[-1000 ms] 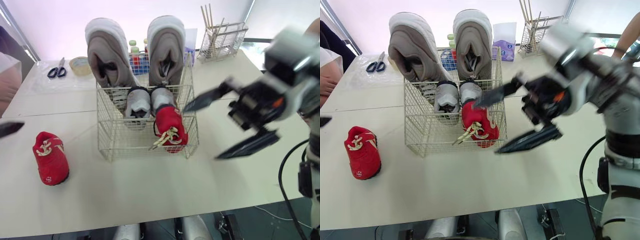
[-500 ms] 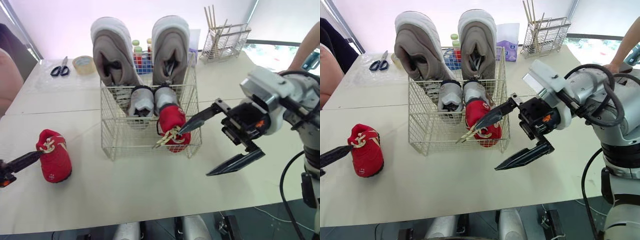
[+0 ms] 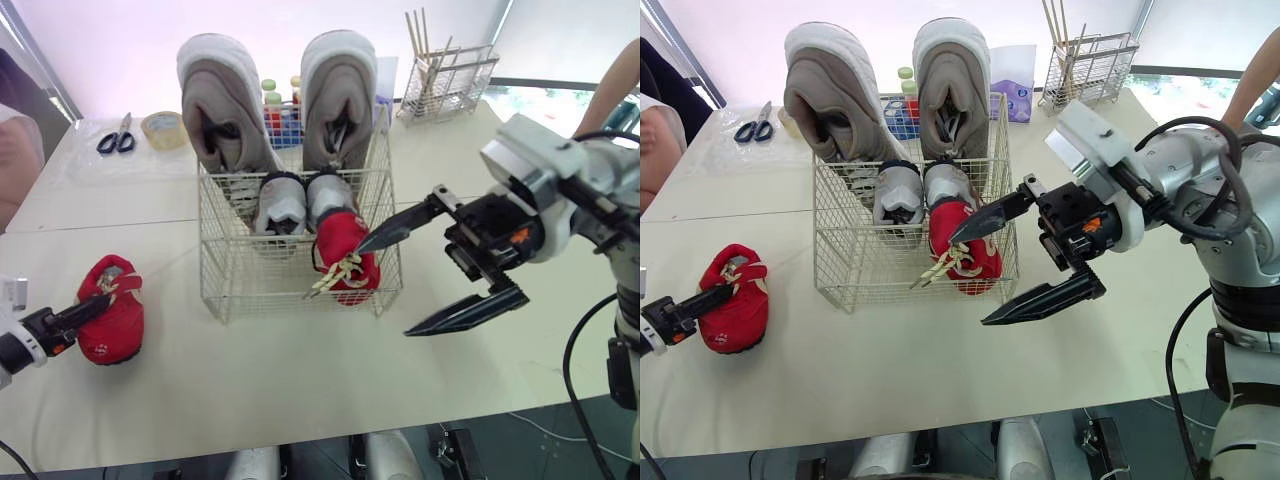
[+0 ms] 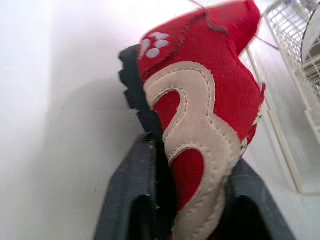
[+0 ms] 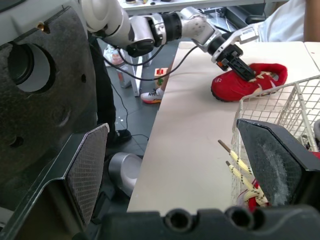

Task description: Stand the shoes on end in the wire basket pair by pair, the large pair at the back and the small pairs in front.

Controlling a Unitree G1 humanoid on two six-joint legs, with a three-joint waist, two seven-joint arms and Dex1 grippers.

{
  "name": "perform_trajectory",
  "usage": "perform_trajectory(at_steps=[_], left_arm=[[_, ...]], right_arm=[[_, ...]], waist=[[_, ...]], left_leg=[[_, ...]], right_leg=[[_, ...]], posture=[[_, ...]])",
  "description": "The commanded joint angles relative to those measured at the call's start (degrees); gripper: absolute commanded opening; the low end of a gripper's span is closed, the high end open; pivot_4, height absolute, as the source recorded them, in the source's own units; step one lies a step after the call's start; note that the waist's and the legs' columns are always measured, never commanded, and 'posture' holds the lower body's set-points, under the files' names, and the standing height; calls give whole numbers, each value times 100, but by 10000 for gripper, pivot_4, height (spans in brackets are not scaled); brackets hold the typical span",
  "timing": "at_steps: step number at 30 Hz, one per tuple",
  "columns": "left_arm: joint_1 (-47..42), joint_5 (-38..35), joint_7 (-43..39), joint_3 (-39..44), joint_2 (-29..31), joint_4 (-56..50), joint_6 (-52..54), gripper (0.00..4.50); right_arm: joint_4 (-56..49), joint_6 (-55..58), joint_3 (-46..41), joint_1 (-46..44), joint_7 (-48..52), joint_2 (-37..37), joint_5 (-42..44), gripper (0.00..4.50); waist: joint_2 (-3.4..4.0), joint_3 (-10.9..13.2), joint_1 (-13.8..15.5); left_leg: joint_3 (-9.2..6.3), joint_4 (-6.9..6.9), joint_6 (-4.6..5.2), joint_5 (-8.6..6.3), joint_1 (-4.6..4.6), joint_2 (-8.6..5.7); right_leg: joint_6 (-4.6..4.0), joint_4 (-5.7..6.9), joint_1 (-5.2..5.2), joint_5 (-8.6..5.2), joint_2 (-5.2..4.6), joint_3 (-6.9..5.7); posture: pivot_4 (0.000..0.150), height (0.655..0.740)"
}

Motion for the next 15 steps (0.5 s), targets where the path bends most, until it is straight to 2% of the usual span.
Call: perform_trajectory(at_steps=[1, 3, 5, 7, 10, 15], left_arm=[[98, -561, 515, 796, -65, -1276, 272, 7699], [-47, -972, 1042, 1164, -233, -2321, 365, 7699], [-574, -1333, 1871, 1415, -453, -3597, 56, 7699], [-1290, -2160, 2669, 1368, -520, -4411, 134, 7699], [-2488, -2786, 3678, 894, -840, -5114, -320, 7699], [-2877, -2489, 3963, -181, -1318, -5785, -866, 7699]], right_arm=[[94, -114, -154, -122, -42, 21, -52, 45000], [240, -152, -153, -131, -55, 37, -127, 45000], [471, -237, -98, -191, -63, 41, -310, 45000], [759, -389, -7, -268, -21, 35, -573, 45000], [1253, -601, 104, -468, 34, 78, -928, 45000], [1818, -575, 41, -721, 153, 35, -1140, 45000]], waist=[[-3, 2, 0], [-7, 2, 12], [-11, 3, 73], [-23, -2, 98], [-15, -6, 59], [-4, -9, 21]], left_leg=[[0, 0, 0, 0, 0, 0], [-4, 1, 0, 0, -3, 1], [-7, 5, -3, -1, -5, 0], [-14, 14, -14, -3, -6, 0], [-11, 23, -1, 5, -4, -14], [15, 21, -23, 25, 12, -18]], right_leg=[[0, 0, 0, 0, 0, 0], [1, 0, -1, 1, 0, -3], [0, 0, 3, 1, -1, -5], [-1, -1, 15, 3, -9, -23], [24, -4, 26, 20, -17, -25], [59, -6, 27, 39, 1, -27]], posture=[[1500, 7400], [1500, 7400], [1500, 7400], [1500, 7400], [1500, 7400], [1500, 7400]])
